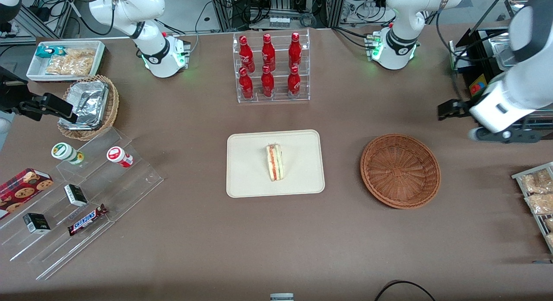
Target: Place sandwich from basket to tray
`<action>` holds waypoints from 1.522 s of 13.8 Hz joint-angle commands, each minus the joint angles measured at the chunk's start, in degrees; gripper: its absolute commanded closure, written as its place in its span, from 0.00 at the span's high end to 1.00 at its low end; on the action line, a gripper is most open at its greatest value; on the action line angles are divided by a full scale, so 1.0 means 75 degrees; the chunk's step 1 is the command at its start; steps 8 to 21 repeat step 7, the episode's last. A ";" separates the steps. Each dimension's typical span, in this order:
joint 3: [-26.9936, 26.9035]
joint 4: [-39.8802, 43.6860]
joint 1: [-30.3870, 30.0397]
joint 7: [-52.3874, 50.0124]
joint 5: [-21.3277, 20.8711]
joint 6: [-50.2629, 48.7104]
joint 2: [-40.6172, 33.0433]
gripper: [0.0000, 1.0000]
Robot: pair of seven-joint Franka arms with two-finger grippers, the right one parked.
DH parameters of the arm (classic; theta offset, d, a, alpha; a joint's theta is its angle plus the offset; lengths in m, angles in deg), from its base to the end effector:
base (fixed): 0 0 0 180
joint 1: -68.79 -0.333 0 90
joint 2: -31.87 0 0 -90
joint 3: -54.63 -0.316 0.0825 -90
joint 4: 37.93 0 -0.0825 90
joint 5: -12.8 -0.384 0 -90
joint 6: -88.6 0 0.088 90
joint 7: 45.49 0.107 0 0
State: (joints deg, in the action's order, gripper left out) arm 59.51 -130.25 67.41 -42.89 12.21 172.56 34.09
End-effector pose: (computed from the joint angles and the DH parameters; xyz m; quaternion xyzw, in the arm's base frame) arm 0.5499 -0.0316 0.5762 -0.9943 0.0530 0.0921 0.0042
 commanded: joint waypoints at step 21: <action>-0.0474 0.0274 -0.0155 0.0286 -0.0144 -0.0156 -0.0402 1.00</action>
